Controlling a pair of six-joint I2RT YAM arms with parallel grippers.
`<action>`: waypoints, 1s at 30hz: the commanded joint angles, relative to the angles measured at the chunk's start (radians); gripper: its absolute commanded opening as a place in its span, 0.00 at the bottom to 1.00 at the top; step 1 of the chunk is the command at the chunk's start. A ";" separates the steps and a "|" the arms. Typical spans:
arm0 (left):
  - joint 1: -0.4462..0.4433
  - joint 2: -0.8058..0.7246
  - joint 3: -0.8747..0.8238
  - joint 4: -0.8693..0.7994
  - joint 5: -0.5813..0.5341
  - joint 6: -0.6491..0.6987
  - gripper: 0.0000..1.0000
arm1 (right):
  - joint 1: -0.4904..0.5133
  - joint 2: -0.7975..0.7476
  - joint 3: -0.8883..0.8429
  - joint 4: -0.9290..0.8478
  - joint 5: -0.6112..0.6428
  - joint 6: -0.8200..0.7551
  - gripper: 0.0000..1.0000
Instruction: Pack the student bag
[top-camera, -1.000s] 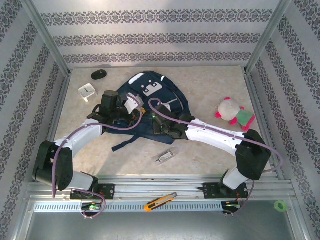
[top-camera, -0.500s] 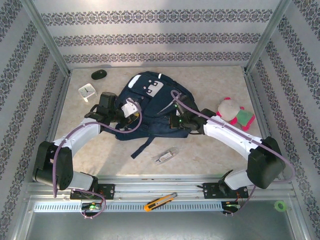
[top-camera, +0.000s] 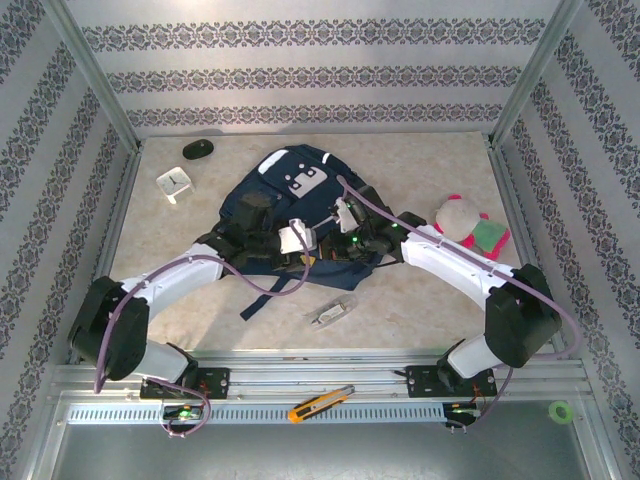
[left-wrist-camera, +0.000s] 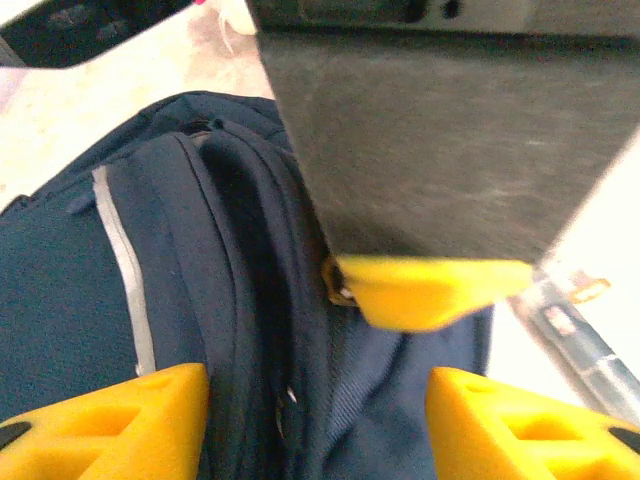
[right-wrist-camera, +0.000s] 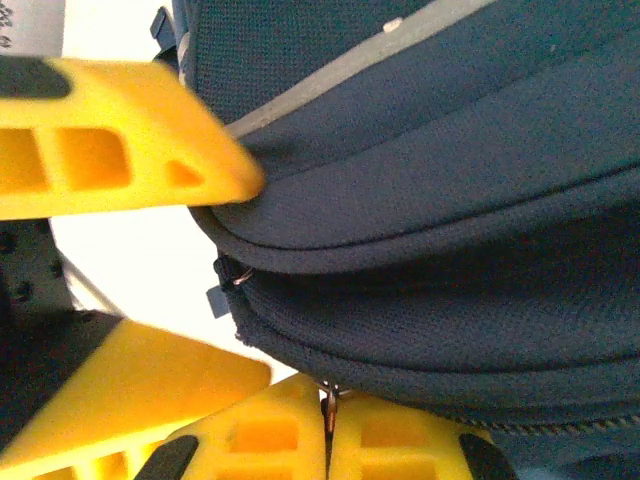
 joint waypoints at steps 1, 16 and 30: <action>-0.027 0.058 0.014 0.090 -0.092 0.011 0.49 | -0.010 -0.002 0.031 0.033 -0.107 0.117 0.00; -0.033 0.080 0.015 0.018 -0.039 -0.052 0.00 | 0.011 0.024 0.194 -0.257 0.160 0.034 0.00; 0.002 0.049 0.019 -0.018 0.066 -0.105 0.00 | -0.024 -0.008 0.063 -0.143 0.160 -0.077 0.00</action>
